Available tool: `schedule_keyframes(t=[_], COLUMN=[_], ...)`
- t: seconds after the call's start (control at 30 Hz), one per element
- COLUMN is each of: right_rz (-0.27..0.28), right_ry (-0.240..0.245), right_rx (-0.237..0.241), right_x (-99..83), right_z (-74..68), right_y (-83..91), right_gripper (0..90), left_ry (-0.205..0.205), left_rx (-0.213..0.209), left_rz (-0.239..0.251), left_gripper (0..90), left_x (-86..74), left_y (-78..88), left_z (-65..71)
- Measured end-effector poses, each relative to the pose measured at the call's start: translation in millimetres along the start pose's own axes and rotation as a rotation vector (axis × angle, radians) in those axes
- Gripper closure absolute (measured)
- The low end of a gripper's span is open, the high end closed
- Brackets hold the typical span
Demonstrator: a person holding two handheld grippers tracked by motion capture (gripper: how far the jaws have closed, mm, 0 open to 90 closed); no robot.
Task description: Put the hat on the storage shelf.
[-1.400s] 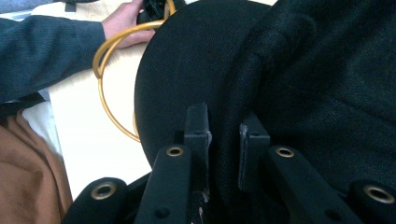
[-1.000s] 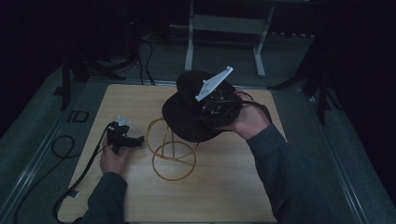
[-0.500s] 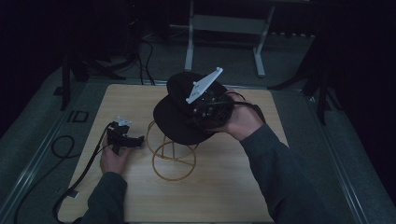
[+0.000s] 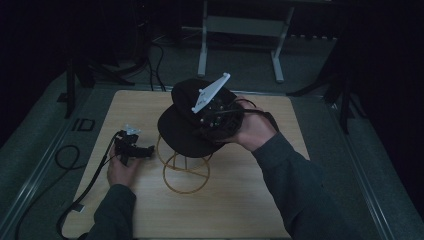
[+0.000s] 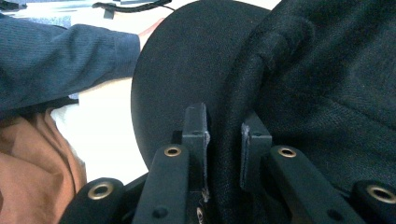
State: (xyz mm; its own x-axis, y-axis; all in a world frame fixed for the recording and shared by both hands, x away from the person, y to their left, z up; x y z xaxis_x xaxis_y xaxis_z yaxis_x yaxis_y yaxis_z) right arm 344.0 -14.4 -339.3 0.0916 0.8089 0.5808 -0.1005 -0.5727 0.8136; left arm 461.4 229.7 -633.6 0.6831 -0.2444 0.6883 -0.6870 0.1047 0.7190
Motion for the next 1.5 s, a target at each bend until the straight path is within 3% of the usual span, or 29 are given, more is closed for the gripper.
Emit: schedule_keyframes(t=[0.33, 0.8, 1.1, 1.5], right_rz=[0.002, 0.021, -0.005, -0.046], right_ry=[0.026, 0.075, 0.106, 0.141], right_rx=[0.015, 0.082, 0.124, 0.135], right_x=[8.7, 22.5, 23.6, 20.3], right_z=[-9.8, -28.5, -38.0, -47.3], right_y=[-1.4, -11.8, -27.0, -37.2], right_gripper=[76.8, 76.4, 73.8, 73.8], left_ry=[-0.002, -0.003, -0.005, -0.003], left_rx=[0.0, 0.0, 0.0, -0.001], left_rz=[0.0, -0.003, -0.002, -0.003], left_gripper=[2.4, 2.4, 2.4, 2.5], left_x=[0.1, -0.1, -0.1, -0.1], left_y=[0.0, 0.2, 0.2, 0.2], left_z=[-0.2, -0.3, -0.4, -0.2])
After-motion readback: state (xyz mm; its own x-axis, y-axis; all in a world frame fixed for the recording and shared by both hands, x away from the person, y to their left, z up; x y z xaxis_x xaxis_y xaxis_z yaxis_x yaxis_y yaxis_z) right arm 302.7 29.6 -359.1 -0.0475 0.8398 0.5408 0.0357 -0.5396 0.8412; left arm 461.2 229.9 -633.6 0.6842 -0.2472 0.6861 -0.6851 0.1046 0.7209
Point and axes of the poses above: each handheld gripper's, and its own axes: y roughly backward along the jaws, x roughly out of its top, z roughly to its right, the point moved 9 cm from there along -y, roughly forward along the jaws, and after that the axes turned 8 degrees about x, right-handed, at the moved point
